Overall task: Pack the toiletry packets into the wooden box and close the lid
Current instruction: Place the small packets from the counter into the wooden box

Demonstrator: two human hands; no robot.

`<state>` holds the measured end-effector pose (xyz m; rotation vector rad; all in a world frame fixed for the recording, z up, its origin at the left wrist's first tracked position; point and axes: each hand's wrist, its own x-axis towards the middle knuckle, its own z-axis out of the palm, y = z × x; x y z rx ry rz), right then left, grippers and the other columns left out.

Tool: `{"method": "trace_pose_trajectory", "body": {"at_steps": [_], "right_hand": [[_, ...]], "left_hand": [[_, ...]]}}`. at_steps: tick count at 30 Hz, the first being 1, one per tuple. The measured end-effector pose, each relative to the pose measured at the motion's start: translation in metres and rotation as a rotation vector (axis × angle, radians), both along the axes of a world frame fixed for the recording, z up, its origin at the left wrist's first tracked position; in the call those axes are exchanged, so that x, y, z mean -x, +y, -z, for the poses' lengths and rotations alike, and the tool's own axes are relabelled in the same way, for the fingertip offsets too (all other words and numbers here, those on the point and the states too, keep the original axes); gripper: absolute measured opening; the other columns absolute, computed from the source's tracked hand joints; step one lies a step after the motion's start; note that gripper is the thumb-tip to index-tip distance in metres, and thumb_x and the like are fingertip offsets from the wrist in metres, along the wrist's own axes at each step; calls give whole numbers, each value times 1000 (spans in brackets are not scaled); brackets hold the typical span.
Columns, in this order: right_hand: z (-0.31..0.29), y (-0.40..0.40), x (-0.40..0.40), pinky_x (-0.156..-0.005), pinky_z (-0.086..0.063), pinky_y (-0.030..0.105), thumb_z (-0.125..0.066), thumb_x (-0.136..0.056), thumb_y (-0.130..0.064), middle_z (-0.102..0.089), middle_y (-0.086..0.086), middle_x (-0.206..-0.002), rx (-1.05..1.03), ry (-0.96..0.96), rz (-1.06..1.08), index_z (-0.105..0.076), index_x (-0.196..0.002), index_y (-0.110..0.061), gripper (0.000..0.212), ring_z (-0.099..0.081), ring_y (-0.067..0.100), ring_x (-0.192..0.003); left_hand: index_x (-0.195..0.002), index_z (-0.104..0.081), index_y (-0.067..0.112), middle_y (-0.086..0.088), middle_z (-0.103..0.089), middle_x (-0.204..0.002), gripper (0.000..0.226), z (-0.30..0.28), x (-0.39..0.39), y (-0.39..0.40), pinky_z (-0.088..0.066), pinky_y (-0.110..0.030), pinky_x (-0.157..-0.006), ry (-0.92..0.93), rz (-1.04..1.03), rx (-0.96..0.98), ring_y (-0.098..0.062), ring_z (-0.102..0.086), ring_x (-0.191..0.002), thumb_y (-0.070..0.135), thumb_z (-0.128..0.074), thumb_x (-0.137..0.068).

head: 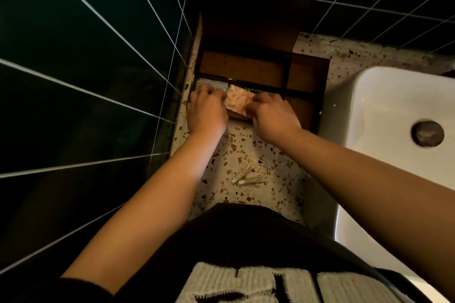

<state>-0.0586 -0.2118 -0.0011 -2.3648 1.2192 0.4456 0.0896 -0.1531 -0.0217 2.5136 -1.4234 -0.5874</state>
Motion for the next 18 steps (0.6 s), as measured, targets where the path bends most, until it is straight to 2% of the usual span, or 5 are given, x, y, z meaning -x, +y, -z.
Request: {"method": "trace_pose_trajectory", "body": {"at_steps": [7, 14, 18], "right_hand": [[7, -4, 0, -115, -29, 48, -44, -96, -16, -30, 5, -160, -163, -11, -27, -55, -140, -21, 46, -25, 41, -141], [12, -7, 6, -113, -32, 44, -44, -96, -16, -46, 3, -153, -213, -109, -140, -59, -137, -18, 43, -37, 35, -135], [9, -6, 4, -117, -24, 36, -47, -95, -11, -50, 9, -150, -227, -149, -188, -59, -137, -11, 44, -39, 29, -139]], "left_hand": [[-115, -69, 19, -10, -49, -134, 26, 4, -10, -9, -47, -45, -101, 69, -55, -3, -31, -45, -128, 12, -70, -90], [-121, -68, 16, -11, -49, -135, 36, 6, -13, -6, -48, -43, -101, 59, -56, -13, -32, -45, -128, 0, -63, -89], [-123, -67, 15, -11, -49, -137, 38, 4, -12, -6, -48, -43, -101, 51, -65, -24, -32, -44, -129, -2, -61, -89]]}}
